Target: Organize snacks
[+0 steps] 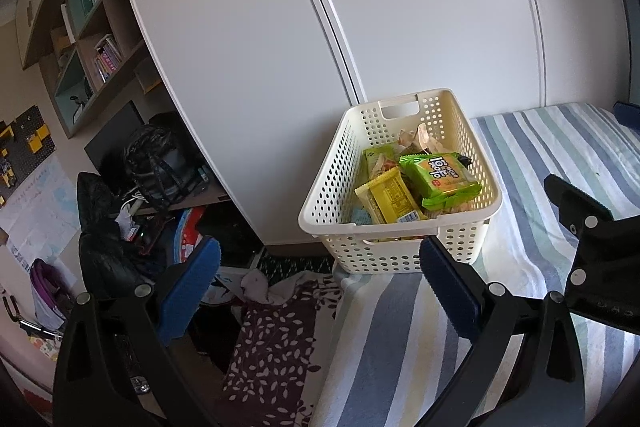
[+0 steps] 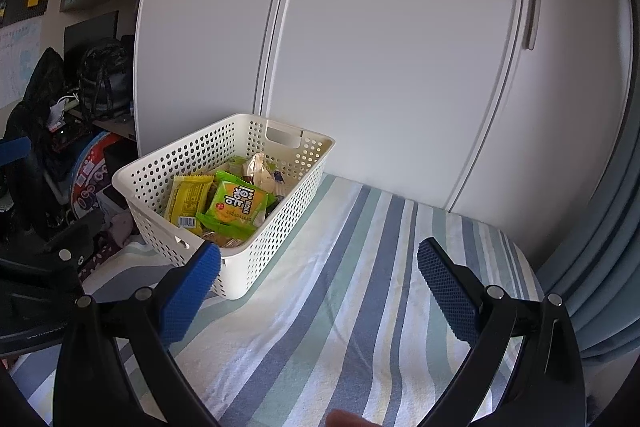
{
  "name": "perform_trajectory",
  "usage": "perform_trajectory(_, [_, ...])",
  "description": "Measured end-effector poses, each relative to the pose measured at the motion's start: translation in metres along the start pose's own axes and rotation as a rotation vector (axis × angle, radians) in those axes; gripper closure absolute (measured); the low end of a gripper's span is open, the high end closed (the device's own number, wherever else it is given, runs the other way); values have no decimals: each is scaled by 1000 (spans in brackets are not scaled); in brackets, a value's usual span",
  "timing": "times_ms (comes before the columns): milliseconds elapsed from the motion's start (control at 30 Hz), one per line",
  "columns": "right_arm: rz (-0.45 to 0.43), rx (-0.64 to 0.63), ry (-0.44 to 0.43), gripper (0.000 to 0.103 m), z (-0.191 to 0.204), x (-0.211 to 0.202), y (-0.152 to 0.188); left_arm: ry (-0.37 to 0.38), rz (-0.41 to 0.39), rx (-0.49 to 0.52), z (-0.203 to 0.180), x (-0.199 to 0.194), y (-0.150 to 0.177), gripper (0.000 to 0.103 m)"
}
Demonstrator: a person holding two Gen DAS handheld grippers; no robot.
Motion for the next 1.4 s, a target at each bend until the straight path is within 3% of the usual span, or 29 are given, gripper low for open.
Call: perform_trajectory(1400, [52, -75, -43, 5, 22, 10, 6, -23, 13, -12, 14, 7, 9, 2])
Point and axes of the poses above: each gripper's, at about its wrist camera, not at the fingertips, and x roughly the way its jaws point, z to its left, y to its underside, the point moved 9 cm from there along x, roughly the way its jaws point, and after that the axes turned 2 degrees about y, right-handed, at the moved point
